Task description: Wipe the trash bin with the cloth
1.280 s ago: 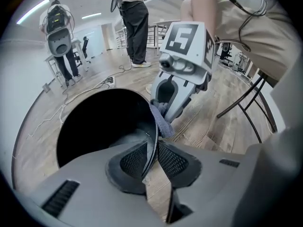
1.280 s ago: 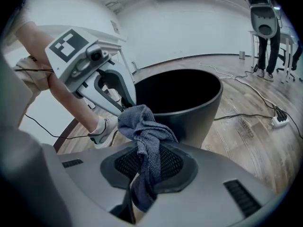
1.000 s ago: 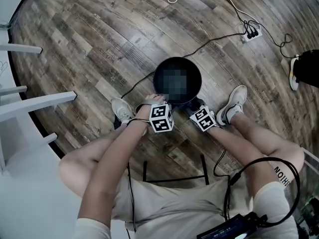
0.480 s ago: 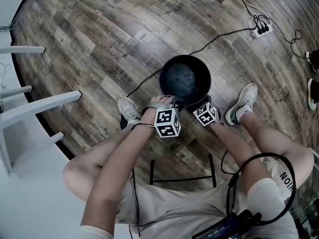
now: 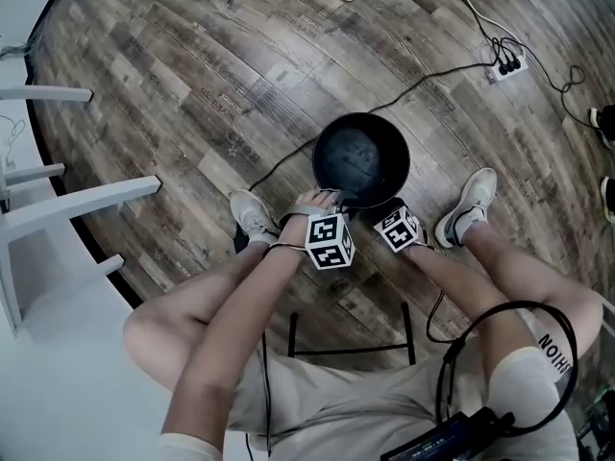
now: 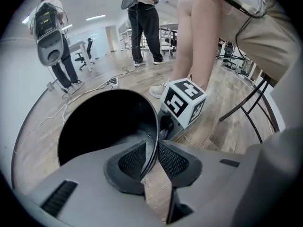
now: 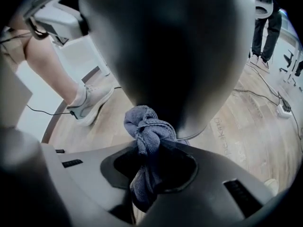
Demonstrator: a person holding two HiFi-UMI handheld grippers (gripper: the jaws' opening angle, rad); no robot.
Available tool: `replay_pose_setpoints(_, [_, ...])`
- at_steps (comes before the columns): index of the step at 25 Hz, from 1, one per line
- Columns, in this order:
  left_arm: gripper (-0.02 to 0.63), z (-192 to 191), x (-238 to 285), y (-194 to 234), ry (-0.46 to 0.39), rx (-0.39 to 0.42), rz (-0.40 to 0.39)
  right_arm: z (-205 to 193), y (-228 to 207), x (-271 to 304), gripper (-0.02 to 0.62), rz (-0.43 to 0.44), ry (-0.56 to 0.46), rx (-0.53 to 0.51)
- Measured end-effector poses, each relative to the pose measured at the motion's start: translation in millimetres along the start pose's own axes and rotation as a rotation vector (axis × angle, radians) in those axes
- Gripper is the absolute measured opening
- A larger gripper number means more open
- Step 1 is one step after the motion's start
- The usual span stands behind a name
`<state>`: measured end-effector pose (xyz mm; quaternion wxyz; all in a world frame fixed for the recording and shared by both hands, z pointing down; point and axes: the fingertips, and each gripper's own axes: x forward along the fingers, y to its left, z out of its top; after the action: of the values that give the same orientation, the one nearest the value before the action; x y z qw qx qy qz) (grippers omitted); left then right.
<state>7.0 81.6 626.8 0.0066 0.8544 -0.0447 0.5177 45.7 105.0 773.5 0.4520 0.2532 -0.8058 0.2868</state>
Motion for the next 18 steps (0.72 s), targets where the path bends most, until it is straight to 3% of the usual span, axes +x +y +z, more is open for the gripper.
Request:
replay_pose_setpoints(5, [0.087, 4.1, 3.4, 3.7, 0.010, -0.087, 0.035, 23.0, 17.6, -46.2, 0.077, 0.044, -0.075, -0.011])
replay_pose_setpoints(11, [0.087, 21.0, 10.7, 9.8, 0.014, -0.284, 0.088, 47.0, 18.4, -100.6, 0.078, 0.048, -0.135, -0.019])
replay_pose_setpoints(14, [0.089, 29.9, 6.1, 5.5, -0.018, -0.236, 0.079, 56.1, 15.8, -123.7, 0.078, 0.039, -0.154, -0.013])
replay_pose_setpoints(18, [0.127, 13.1, -6.5, 2.2, 0.034, -0.040, 0.049, 67.3, 30.7, -147.9, 0.078, 0.063, -0.184, -0.028])
